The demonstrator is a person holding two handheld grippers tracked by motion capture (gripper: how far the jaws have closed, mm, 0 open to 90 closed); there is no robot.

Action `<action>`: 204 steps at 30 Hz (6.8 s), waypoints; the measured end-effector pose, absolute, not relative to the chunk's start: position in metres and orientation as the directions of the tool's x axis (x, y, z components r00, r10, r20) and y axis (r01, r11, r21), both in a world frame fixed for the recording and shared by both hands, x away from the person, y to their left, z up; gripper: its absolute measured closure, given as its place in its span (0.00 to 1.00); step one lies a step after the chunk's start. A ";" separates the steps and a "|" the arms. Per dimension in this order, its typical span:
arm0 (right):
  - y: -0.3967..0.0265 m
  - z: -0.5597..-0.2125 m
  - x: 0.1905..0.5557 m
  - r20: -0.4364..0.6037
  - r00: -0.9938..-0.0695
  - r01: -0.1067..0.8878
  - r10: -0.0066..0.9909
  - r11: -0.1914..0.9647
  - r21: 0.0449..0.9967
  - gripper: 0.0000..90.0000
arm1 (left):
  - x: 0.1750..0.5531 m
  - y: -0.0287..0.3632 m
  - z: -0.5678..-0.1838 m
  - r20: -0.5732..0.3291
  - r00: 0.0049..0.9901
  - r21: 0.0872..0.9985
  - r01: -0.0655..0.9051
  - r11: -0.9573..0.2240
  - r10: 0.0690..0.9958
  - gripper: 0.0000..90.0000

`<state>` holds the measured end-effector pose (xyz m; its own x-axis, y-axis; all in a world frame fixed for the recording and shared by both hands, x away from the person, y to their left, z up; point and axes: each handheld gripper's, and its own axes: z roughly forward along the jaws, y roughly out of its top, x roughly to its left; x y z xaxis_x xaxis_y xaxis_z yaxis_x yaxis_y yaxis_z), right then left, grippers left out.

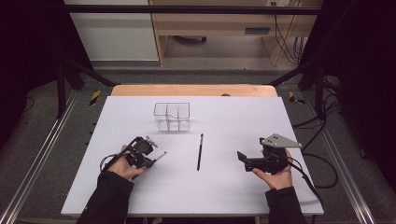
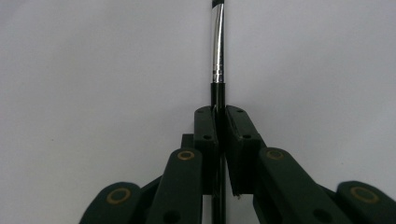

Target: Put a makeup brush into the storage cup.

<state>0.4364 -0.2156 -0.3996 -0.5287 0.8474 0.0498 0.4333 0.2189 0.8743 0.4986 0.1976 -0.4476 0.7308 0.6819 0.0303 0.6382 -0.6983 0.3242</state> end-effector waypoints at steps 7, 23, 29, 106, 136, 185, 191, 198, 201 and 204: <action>-0.212 -0.404 0.438 0.052 -0.534 0.447 0.844 0.230 0.864 0.03 | 0.497 0.196 -0.448 0.042 0.731 0.324 0.635 -0.701 0.682 0.92; -0.212 -0.403 0.438 0.054 -0.534 0.449 0.844 0.229 0.864 0.03 | 0.490 0.201 -0.428 0.030 0.744 0.430 0.593 -0.681 0.667 0.92; -0.213 -0.402 0.437 0.056 -0.535 0.444 0.843 0.224 0.868 0.03 | 0.480 0.200 -0.409 0.047 0.742 0.525 0.551 -0.648 0.669 0.92; -0.216 -0.398 0.434 0.073 -0.531 0.433 0.844 0.196 0.880 0.03 | 0.480 0.176 -0.355 0.005 0.590 0.903 0.344 -0.257 0.807 0.92; -0.215 -0.398 0.434 0.089 -0.537 0.429 0.839 0.181 0.885 0.03 | 0.519 0.160 -0.338 -0.018 0.545 0.932 0.312 -0.182 0.838 0.92; -0.219 -0.395 0.433 0.083 -0.528 0.419 0.845 0.174 0.891 0.03 | 0.596 0.146 -0.333 -0.001 0.495 0.939 0.299 -0.169 0.869 0.92; -0.220 -0.394 0.433 0.083 -0.527 0.417 0.846 0.172 0.892 0.03 | 0.604 0.143 -0.337 0.003 0.492 0.937 0.304 -0.174 0.871 0.92; -0.219 -0.395 0.433 0.083 -0.527 0.416 0.846 0.171 0.893 0.03 | 0.611 0.142 -0.345 -0.001 0.485 0.935 0.311 -0.172 0.874 0.92; -0.219 -0.395 0.434 0.084 -0.527 0.416 0.846 0.171 0.893 0.03 | 0.613 0.142 -0.347 -0.001 0.484 0.933 0.315 -0.173 0.875 0.92; -0.218 -0.396 0.434 0.085 -0.527 0.418 0.846 0.171 0.892 0.03 | 0.616 0.140 -0.351 0.005 0.486 0.932 0.314 -0.180 0.874 0.92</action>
